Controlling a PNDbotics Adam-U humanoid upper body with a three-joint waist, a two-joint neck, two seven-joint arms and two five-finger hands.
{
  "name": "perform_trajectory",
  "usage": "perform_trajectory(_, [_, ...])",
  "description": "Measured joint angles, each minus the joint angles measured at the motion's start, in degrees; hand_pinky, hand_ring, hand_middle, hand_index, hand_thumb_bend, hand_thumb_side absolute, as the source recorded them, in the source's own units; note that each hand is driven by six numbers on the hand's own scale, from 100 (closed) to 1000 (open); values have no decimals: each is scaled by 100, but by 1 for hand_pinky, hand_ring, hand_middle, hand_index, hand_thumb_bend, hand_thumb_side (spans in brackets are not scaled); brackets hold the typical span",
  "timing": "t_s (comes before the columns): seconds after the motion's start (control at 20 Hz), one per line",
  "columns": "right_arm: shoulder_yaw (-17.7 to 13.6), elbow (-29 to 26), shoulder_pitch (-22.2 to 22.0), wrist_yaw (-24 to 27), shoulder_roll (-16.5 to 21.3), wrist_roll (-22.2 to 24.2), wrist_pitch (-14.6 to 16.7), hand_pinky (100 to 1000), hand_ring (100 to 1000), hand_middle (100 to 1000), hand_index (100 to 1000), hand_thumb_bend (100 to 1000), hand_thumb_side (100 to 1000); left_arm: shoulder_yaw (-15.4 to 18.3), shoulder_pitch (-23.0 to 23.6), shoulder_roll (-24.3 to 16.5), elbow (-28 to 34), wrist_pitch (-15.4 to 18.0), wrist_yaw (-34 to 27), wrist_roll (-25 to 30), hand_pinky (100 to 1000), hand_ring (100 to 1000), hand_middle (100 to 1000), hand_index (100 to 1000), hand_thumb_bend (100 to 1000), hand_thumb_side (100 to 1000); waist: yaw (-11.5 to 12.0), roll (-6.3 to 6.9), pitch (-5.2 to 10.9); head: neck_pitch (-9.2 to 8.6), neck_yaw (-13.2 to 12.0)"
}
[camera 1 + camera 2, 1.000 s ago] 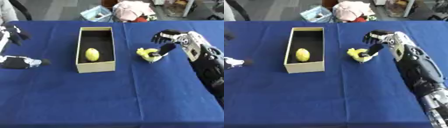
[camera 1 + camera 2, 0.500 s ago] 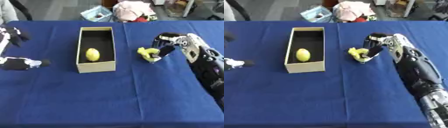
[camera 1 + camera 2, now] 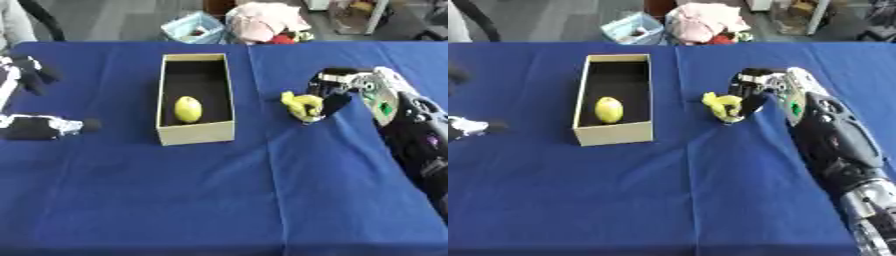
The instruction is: Pick up objects on the table and place them in the box.
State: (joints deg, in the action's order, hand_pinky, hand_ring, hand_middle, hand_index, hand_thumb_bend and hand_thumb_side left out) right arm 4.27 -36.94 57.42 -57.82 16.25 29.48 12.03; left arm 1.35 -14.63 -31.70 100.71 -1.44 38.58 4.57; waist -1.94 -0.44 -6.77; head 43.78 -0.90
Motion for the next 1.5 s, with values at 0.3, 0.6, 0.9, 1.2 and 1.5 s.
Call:
perform_trajectory(0.3, [-1,-316,21,47,0,-336,-22,747,634,570,344,100,100,0,1,0,0,-9,0,-12,542,447,496,621,1000,610,-6,3,0,0,0])
perform_trajectory(0.6, [-1,-803,365,176,-35,-472,-37,748,629,567,362,100,108,0,1,0,-1,0,-15,-17,544,447,496,622,1000,615,-7,2,8,1,4])
perform_trajectory(0.9, [-4,-895,838,-46,-416,-577,-142,746,626,567,367,100,112,-9,-5,19,-1,49,-29,-10,542,446,495,621,1000,613,9,-3,41,1,38])
perform_trajectory(1.2, [-76,-570,1127,-792,-1257,-827,-264,748,632,575,388,100,148,-91,-115,97,-1,115,-53,33,542,446,496,621,1000,612,116,-8,38,-12,150])
perform_trajectory(1.5, [-216,-278,1109,-1593,-2091,-1113,-402,748,637,581,418,100,162,-188,-270,161,0,176,-73,94,539,446,496,621,1000,611,240,-7,-1,-70,277])
